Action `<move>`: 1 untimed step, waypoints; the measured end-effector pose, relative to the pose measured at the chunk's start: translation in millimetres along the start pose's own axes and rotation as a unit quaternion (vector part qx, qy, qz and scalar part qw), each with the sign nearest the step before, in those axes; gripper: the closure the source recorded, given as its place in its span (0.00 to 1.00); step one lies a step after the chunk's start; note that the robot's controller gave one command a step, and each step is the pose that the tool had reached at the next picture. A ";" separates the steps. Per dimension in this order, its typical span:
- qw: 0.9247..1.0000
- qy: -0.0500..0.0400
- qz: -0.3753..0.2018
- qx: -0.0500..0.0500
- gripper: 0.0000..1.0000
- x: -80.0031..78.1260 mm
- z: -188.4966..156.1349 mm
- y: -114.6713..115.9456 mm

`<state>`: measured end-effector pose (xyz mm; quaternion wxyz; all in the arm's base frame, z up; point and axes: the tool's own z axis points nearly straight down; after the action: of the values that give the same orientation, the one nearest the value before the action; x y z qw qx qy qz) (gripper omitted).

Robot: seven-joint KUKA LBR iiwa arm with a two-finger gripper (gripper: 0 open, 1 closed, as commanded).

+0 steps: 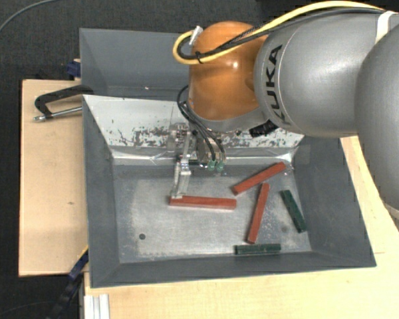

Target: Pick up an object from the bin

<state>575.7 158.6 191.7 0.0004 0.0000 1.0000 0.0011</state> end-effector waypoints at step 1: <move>1.000 0.005 0.021 0.002 0.00 17.9 100.4 -48.7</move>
Offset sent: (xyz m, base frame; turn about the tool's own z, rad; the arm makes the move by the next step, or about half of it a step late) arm -0.0159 -0.0469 -0.0965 0.0397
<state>557.8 110.1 91.2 -0.0044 0.0211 0.9998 -0.0009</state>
